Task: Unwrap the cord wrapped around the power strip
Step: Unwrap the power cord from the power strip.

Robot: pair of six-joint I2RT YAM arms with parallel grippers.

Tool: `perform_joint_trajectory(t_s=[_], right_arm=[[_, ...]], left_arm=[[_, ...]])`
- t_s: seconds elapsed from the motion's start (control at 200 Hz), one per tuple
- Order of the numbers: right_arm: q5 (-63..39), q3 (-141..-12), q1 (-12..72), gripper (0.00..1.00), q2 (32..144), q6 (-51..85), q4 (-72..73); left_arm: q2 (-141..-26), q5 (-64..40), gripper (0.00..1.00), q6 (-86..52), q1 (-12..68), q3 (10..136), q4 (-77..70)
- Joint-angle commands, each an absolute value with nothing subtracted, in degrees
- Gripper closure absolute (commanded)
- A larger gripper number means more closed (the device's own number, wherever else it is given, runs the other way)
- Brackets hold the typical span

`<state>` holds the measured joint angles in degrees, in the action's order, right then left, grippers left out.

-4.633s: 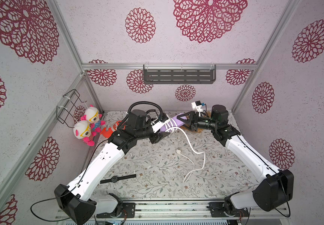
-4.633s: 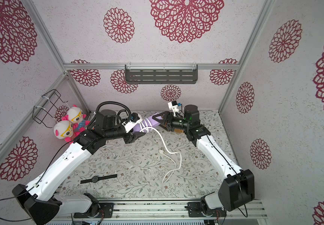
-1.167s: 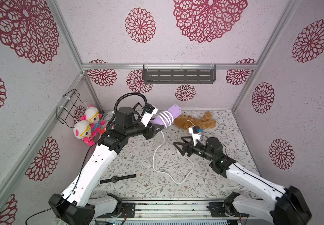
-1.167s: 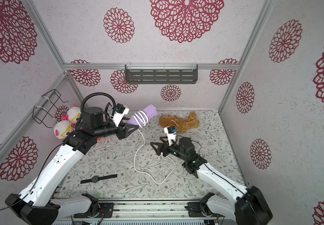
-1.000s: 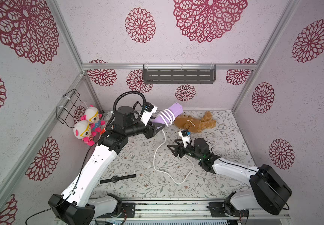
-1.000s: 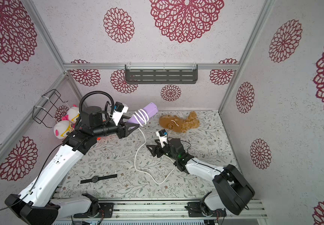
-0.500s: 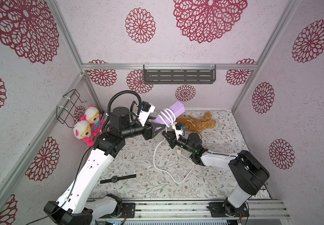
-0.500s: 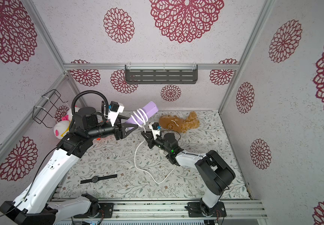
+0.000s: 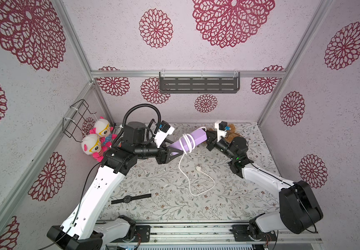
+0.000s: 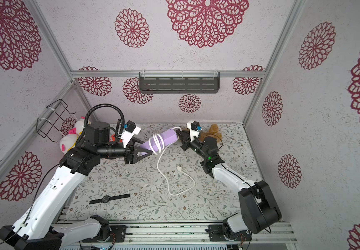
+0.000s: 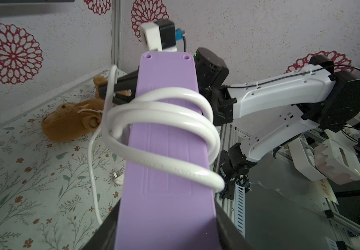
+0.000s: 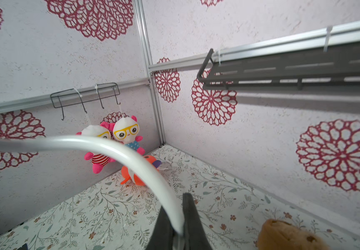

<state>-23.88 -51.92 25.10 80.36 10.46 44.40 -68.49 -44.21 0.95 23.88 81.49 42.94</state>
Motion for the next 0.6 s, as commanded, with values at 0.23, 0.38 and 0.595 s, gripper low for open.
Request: perform_joint_trajectory(t_s=[0.23,0.38,0.595], right_arm=[[-24.9,-63.0,23.6,1.0,68.5,-1.5,18.6],[-20.4,-60.2,26.2,1.0,61.3,-5.2,8.2],[-3.6,-44.7,26.3,1.0,56.4,11.1,3.6]], left_arm=[[-71.9,-41.7,1.0,5.7,23.4,81.0,55.7],[-72.0,-26.3,1.0,2.5,23.2,79.3,47.8],[-65.2,-11.3,1.0,-6.1,23.2,76.6,29.4]])
